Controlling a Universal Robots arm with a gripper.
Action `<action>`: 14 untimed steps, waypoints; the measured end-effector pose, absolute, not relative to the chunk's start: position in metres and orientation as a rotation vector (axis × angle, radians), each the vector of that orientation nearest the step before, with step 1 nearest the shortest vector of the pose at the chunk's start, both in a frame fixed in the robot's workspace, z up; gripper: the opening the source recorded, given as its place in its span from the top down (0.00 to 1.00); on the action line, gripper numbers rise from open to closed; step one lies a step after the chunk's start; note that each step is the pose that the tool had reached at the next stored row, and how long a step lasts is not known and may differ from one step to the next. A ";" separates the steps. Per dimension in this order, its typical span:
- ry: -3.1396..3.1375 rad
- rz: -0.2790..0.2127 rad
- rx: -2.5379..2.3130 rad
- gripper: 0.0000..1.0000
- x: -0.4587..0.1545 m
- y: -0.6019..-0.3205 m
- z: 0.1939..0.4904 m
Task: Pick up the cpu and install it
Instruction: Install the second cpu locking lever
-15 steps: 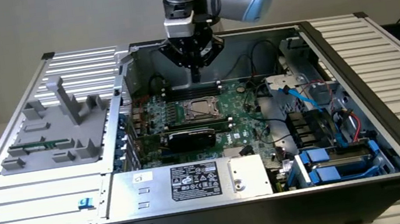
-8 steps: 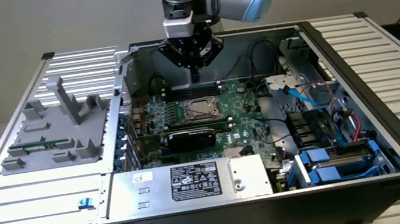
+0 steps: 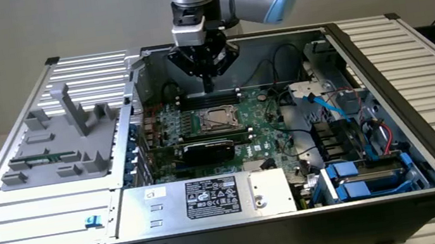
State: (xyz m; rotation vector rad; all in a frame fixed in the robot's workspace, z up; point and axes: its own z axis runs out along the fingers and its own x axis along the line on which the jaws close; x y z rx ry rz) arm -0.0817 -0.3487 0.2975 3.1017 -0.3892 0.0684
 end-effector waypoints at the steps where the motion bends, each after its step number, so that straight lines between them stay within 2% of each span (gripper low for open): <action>1: -0.390 0.067 3.108 0.89 -0.082 -0.351 0.297; 14: -0.404 0.028 3.180 0.89 -0.082 -0.366 0.290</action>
